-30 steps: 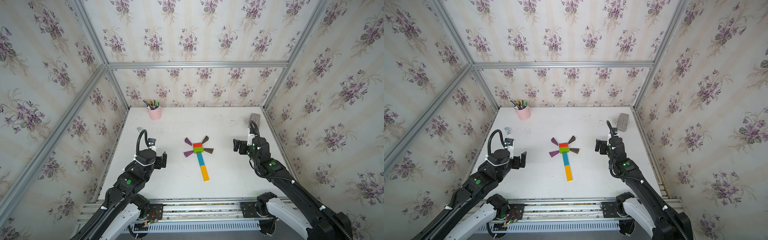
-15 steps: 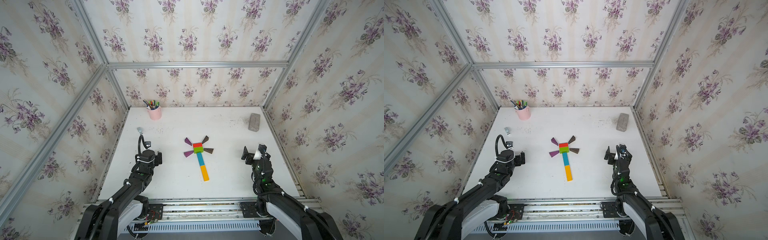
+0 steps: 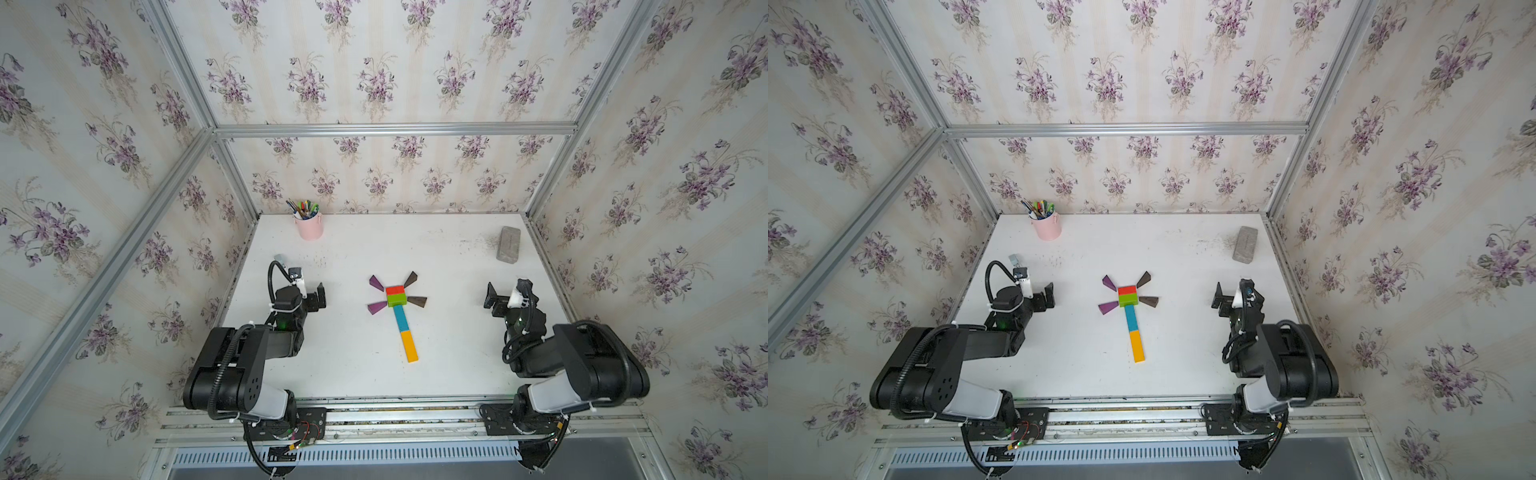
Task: Assemble a small pinwheel with building blocks
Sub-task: Reset both arms
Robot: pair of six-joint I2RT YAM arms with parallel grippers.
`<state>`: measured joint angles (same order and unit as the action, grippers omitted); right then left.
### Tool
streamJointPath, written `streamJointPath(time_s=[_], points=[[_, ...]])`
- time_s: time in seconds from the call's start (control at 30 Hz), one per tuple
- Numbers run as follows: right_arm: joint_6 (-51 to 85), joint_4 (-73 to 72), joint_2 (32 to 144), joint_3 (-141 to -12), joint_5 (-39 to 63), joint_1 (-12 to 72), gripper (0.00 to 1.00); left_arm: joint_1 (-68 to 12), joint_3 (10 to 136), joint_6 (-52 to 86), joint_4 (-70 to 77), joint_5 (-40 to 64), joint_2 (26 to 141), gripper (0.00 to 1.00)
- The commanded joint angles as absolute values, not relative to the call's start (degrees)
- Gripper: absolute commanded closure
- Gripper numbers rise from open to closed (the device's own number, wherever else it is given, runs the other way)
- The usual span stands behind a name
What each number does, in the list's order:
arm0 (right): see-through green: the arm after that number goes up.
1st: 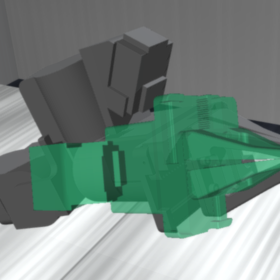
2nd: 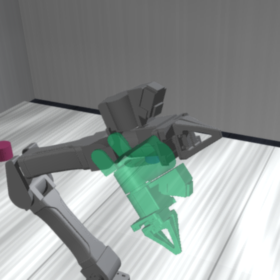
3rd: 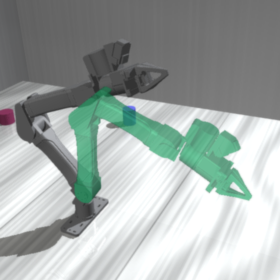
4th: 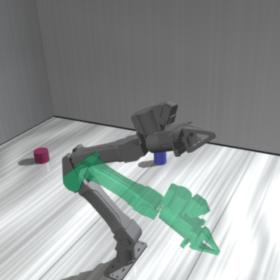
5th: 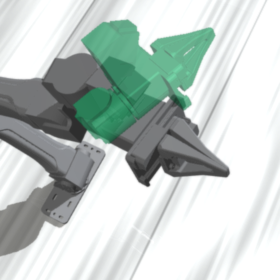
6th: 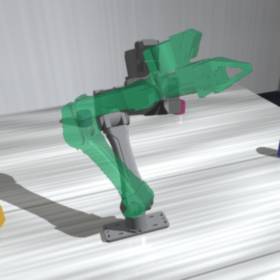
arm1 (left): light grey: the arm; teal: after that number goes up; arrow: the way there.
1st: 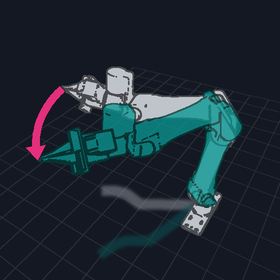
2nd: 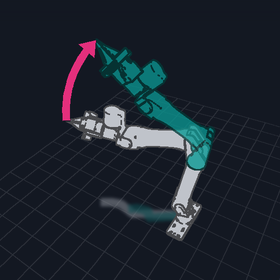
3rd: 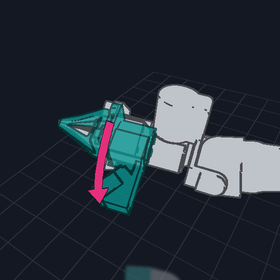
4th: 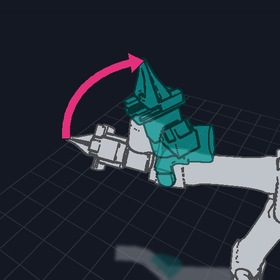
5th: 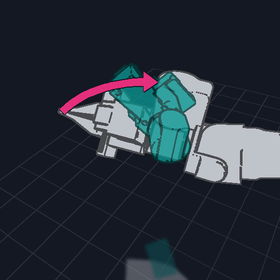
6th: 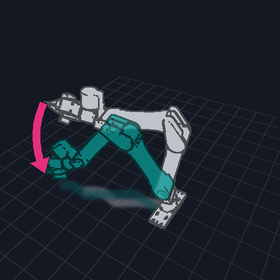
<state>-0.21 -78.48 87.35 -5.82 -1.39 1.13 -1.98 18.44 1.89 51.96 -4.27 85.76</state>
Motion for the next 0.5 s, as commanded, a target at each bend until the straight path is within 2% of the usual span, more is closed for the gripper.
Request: streamJointPath(time_s=[0.0,0.07,0.13,0.47], points=[[-1.83,-69.98,87.10,-13.44,7.30,0.88,0.00,-2.19,19.09,0.41,53.67,-1.52,86.76,0.01],[0.18,-74.70,87.67,-11.45,3.66,0.70,0.00,-2.40,23.91,-0.12,43.26,-0.32,85.95,0.00],[0.57,-71.24,87.70,-13.03,2.13,0.70,0.00,-5.52,24.53,-2.53,43.23,-4.18,86.60,0.00],[0.27,-71.47,87.81,-13.19,2.53,0.88,0.00,-5.46,24.62,-2.92,42.80,-3.01,86.50,0.00]])
